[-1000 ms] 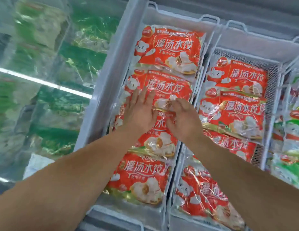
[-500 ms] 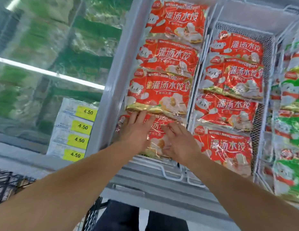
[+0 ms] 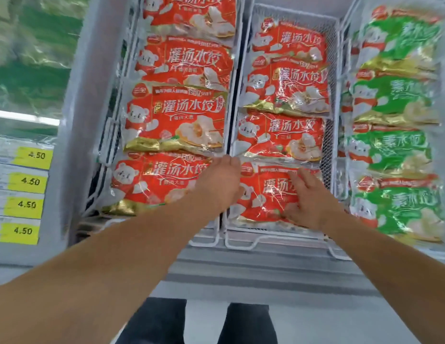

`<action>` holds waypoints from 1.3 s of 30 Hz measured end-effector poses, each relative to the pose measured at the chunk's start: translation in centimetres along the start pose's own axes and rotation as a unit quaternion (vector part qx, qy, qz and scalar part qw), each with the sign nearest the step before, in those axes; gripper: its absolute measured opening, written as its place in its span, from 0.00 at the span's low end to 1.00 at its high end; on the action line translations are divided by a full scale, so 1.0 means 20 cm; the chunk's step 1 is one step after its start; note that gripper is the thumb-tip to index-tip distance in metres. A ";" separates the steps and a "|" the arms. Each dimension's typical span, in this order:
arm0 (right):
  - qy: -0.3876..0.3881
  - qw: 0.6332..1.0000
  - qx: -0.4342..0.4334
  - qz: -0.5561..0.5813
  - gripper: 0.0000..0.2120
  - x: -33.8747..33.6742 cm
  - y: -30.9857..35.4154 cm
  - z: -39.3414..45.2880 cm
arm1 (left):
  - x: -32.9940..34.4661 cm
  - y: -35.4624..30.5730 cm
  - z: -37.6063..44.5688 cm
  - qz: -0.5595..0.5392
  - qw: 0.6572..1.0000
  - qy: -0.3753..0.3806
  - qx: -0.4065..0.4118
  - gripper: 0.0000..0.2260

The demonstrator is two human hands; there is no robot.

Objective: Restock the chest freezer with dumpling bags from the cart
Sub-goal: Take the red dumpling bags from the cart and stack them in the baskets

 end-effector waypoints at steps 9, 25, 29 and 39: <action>-0.019 0.996 -0.081 -0.015 0.45 0.01 -0.21 -0.03 | 0.02 -0.25 0.03 0.093 0.984 -0.114 -0.102 0.29; -0.156 0.983 -0.073 0.069 0.32 -0.31 -0.40 0.43 | 0.07 -0.45 0.60 0.006 0.999 0.009 -0.034 0.32; -0.115 0.992 -0.036 0.049 0.36 -0.32 -0.44 0.49 | 0.06 -0.47 0.68 0.039 0.997 0.045 -0.043 0.34; -0.290 0.953 -0.072 0.042 0.34 -0.79 -0.61 0.83 | -0.35 -0.52 1.22 -0.010 0.995 -0.095 -0.038 0.37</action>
Point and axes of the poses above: each hand's wrist, its own z-axis towards the middle knuckle, its own x-axis out of the palm, y = z × x, the point moved 4 cm from there along z, towards the middle knuckle, and after that the axes turned 15 degrees about -x, right-handed, at the moved point
